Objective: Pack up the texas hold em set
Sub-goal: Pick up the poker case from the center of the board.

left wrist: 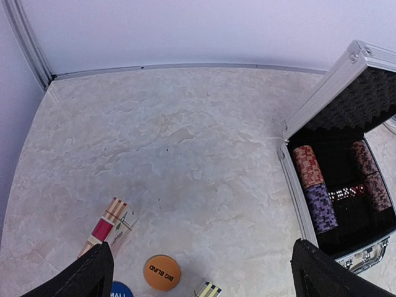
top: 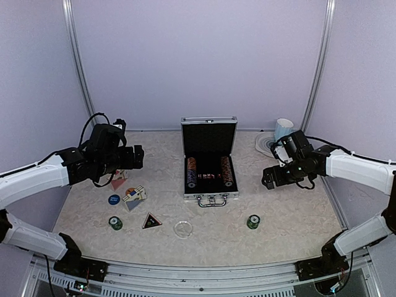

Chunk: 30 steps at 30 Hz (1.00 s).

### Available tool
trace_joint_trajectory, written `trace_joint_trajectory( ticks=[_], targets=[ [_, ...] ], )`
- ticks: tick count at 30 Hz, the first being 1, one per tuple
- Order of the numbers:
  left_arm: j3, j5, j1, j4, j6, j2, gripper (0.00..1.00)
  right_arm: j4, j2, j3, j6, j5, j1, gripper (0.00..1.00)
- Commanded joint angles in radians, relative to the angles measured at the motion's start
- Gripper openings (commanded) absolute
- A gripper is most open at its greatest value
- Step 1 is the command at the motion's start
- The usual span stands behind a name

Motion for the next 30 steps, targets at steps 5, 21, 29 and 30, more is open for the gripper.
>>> trace_joint_trajectory(
  ticks=[5, 21, 29, 30],
  targets=[
    [0.017, -0.031, 0.015, 0.038, -0.041, 0.03, 0.99, -0.034, -0.004, 0.045, 0.02, 0.042, 0.012, 0.99],
    [-0.021, -0.065, -0.036, 0.057, -0.002, -0.01, 0.99, -0.041, 0.031, 0.079, 0.015, -0.005, 0.027, 0.99],
    [0.016, -0.122, -0.05, -0.032, -0.009, 0.009, 0.99, -0.057, 0.011, 0.068, 0.014, 0.012, 0.032, 0.99],
    [0.02, -0.135, -0.051, -0.035, -0.005, 0.009, 0.99, -0.057, 0.002, 0.066, 0.009, 0.022, 0.032, 0.99]
  ],
)
